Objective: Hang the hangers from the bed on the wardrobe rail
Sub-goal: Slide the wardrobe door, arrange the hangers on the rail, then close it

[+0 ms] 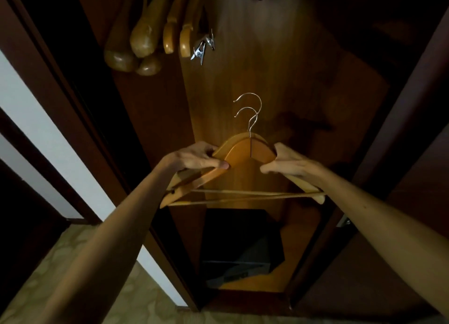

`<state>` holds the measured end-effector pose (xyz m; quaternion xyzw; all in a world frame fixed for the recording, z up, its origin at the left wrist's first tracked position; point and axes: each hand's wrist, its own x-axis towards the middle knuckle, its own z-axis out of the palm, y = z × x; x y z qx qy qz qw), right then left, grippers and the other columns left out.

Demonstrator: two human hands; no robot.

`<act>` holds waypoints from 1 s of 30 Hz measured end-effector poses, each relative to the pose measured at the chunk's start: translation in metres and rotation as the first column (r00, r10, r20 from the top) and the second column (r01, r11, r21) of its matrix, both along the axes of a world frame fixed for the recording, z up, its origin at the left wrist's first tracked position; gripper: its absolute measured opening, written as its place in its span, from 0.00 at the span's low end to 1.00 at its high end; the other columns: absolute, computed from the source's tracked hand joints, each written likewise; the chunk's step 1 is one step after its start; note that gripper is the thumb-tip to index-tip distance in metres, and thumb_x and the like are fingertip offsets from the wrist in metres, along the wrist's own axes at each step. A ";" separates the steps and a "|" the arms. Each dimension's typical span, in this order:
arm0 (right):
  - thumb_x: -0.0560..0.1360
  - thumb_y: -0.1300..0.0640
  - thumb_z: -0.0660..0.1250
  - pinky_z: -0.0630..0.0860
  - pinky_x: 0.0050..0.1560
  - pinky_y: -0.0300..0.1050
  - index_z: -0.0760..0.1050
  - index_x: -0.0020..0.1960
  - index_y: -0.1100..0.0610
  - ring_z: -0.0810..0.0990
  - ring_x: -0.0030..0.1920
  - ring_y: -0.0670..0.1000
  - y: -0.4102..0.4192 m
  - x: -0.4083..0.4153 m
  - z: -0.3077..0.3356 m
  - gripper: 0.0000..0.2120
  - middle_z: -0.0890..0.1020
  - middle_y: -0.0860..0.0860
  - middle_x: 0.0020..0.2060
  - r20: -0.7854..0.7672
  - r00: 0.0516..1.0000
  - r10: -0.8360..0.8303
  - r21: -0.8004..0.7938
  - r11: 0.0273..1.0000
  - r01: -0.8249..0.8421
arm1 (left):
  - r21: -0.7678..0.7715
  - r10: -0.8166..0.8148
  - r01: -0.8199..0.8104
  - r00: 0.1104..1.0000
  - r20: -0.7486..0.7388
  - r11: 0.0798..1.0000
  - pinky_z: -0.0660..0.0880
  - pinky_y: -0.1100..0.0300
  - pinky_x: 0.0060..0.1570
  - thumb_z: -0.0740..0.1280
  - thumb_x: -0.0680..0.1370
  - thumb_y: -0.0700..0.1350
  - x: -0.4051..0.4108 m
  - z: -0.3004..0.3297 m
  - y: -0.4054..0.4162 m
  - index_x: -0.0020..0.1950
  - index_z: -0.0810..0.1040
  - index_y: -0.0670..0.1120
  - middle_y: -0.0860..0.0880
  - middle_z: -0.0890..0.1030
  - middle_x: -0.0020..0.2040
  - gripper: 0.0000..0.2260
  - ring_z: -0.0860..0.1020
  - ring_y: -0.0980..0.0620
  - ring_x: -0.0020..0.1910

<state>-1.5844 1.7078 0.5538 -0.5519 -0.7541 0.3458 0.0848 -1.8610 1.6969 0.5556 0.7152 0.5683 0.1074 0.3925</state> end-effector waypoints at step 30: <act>0.74 0.55 0.74 0.74 0.39 0.43 0.71 0.65 0.56 0.79 0.35 0.44 -0.035 0.036 0.013 0.22 0.80 0.48 0.40 -0.579 0.806 -0.122 -0.098 0.992 0.079 | -0.152 0.312 -0.299 0.617 0.722 0.942 0.72 0.65 0.33 0.75 0.77 0.47 0.099 0.016 -0.032 0.61 0.80 0.36 0.52 0.77 0.32 0.18 0.73 0.58 0.27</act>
